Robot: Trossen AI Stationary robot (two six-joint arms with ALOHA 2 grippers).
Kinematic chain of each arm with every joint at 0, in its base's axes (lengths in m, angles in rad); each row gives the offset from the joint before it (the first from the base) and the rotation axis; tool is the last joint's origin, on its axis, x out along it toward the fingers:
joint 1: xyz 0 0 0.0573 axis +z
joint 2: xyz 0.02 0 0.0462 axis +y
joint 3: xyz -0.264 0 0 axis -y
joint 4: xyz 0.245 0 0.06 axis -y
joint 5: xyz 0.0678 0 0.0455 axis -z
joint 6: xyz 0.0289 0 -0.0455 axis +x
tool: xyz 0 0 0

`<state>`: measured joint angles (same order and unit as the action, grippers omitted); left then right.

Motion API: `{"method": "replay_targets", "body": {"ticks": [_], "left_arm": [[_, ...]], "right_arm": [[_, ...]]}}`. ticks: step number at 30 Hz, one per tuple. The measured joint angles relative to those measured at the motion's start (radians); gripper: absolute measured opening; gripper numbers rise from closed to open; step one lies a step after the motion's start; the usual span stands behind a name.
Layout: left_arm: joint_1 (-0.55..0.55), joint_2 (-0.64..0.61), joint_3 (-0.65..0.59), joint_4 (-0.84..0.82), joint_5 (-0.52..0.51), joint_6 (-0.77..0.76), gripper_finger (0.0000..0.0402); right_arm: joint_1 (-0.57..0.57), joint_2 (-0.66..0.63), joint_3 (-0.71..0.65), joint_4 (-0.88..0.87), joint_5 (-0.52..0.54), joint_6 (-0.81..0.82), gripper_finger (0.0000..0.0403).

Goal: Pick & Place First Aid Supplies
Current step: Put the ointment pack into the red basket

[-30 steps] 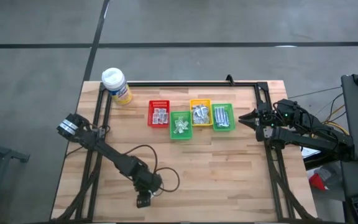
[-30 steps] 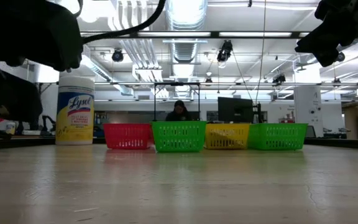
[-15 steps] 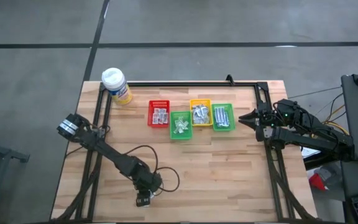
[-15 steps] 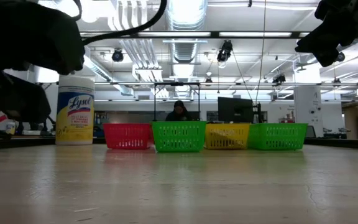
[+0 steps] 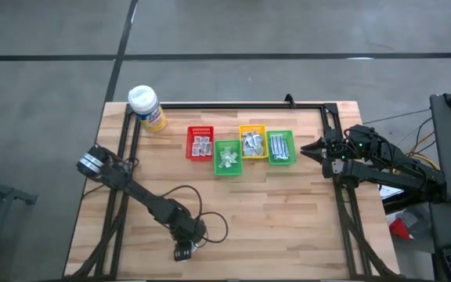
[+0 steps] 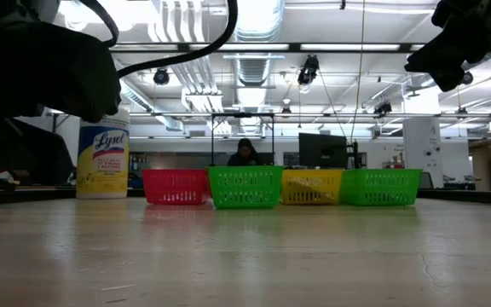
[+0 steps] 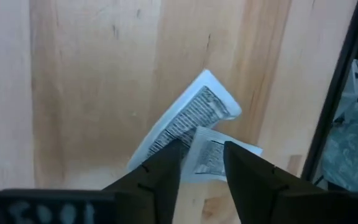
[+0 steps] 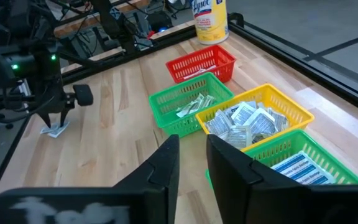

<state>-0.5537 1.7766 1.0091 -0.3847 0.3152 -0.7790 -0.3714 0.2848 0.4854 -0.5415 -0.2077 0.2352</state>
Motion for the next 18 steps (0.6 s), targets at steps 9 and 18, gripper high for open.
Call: {"method": "replay_targets", "body": {"ticks": [9, 18], "left_arm": [[0.000, 0.043, 0.004, 0.014, -0.013, 0.004, 0.0063], [0.000, 0.034, 0.006, 0.011, -0.003, -0.024, 0.0002]], "right_arm": [[0.000, 0.000, 0.000, 0.000, 0.000, 0.000, 0.0082], [0.000, 0.000, 0.000, 0.000, 0.000, 0.000, 0.0068]]}}
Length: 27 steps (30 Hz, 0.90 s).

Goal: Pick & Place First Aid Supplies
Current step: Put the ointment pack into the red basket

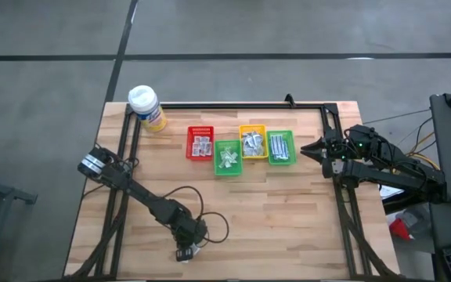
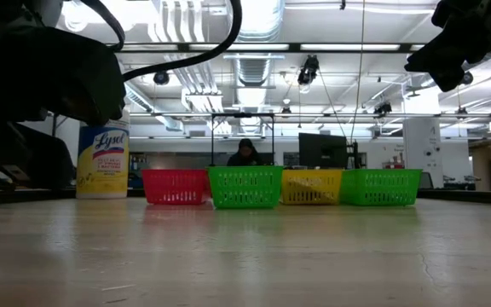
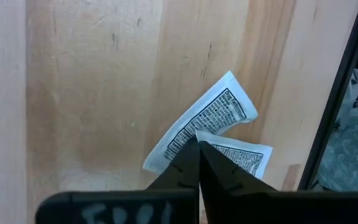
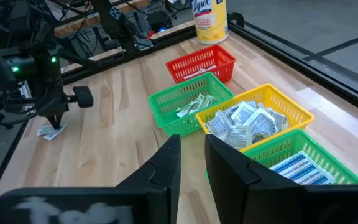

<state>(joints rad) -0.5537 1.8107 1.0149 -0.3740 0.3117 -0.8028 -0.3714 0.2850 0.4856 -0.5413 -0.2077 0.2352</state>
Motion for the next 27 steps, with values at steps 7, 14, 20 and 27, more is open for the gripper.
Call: {"method": "replay_targets", "body": {"ticks": [7, 14, 20, 27], "left_arm": [[0.000, -0.108, -0.003, -0.046, 0.025, -0.028, 0.0000], [0.008, -0.259, -0.002, -0.144, 0.013, -0.091, 0.0000], [0.044, -0.388, 0.000, -0.178, -0.259, -0.150, 0.0000], [0.087, -0.513, 0.024, -0.158, -0.732, -0.098, 0.0000]], "right_arm": [[0.000, 0.000, 0.000, 0.000, 0.000, 0.000, 0.0076], [0.000, 0.000, 0.000, 0.000, 0.000, 0.000, 0.0084], [0.000, 0.000, 0.000, 0.000, 0.000, -0.001, 0.0078], [0.000, 0.000, 0.000, 0.000, 0.000, -0.002, 0.0068]]}}
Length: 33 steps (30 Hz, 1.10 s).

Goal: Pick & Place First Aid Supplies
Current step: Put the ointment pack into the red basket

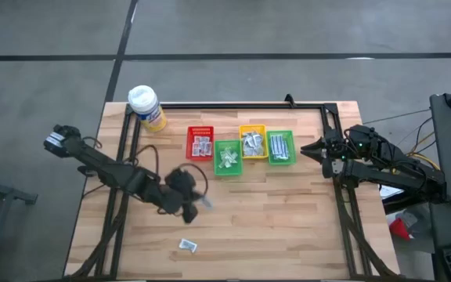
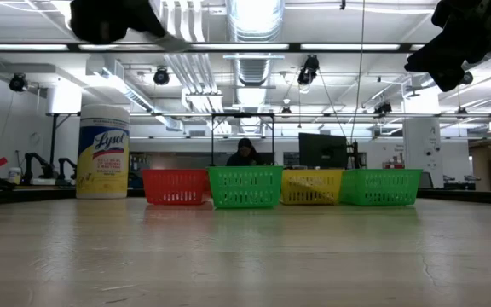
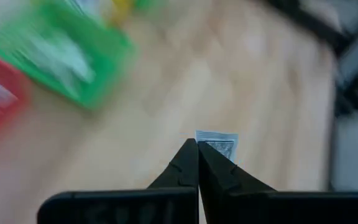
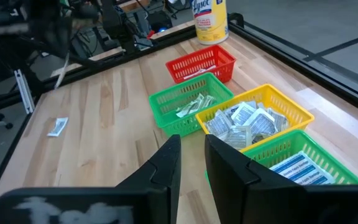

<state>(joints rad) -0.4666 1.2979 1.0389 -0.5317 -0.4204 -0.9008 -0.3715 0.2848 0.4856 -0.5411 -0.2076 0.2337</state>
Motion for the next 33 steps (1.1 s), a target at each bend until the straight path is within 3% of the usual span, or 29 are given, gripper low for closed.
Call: {"method": "replay_targets", "body": {"ticks": [8, 16, 27, 33], "left_arm": [[0.029, -0.038, 0.058, 0.001, -0.518, 0.119, 0.0000], [0.132, -0.010, 0.100, 0.001, -0.716, 0.227, 0.0000], [0.363, 0.064, 0.103, 0.000, -0.736, 0.302, 0.0000], [0.464, 0.118, 0.105, -0.001, -0.604, 0.411, 0.0000]], "right_arm": [[0.000, 0.000, 0.000, 0.000, 0.000, 0.000, 0.0079], [0.000, 0.000, 0.000, 0.000, 0.000, 0.000, 0.0087], [0.000, 0.000, 0.000, 0.000, 0.000, 0.001, 0.0070], [0.000, 0.000, 0.000, 0.000, 0.000, 0.001, 0.0069]]}}
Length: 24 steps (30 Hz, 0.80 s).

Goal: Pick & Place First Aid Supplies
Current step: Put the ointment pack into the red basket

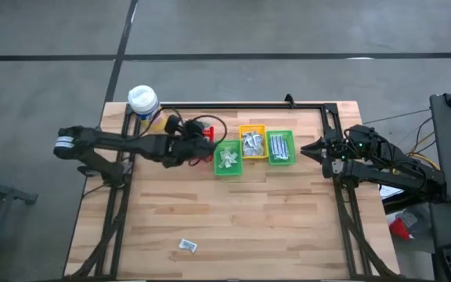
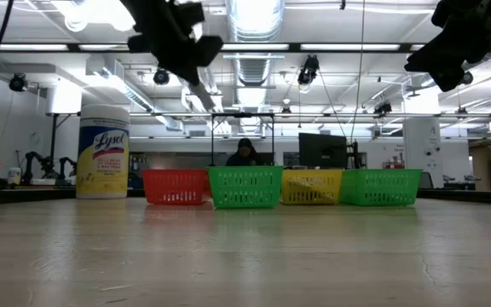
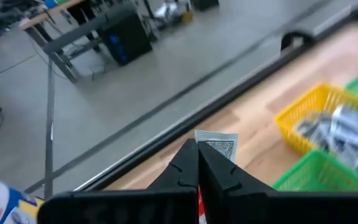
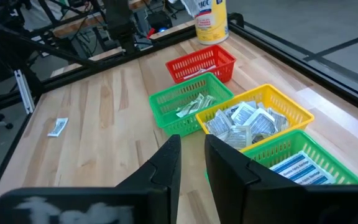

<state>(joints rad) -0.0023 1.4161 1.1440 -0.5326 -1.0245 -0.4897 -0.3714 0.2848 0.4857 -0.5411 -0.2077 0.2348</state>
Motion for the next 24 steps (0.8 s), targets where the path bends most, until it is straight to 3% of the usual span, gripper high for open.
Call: {"method": "replay_targets", "body": {"ticks": [5, 16, 24], "left_arm": [[0.077, 0.037, 0.020, -0.018, 0.133, 0.099, 0.0000], [0.270, 0.115, 0.138, -0.268, 0.510, 0.228, 0.0000], [0.386, 0.153, 0.181, -0.275, 0.852, 0.364, 0.0000]], "right_arm": [[0.000, 0.000, 0.000, 0.000, 0.000, 0.000, 0.0078], [0.000, 0.000, 0.000, 0.000, 0.000, -0.001, 0.0086], [0.000, 0.000, 0.000, 0.000, 0.000, -0.001, 0.0073]]}}
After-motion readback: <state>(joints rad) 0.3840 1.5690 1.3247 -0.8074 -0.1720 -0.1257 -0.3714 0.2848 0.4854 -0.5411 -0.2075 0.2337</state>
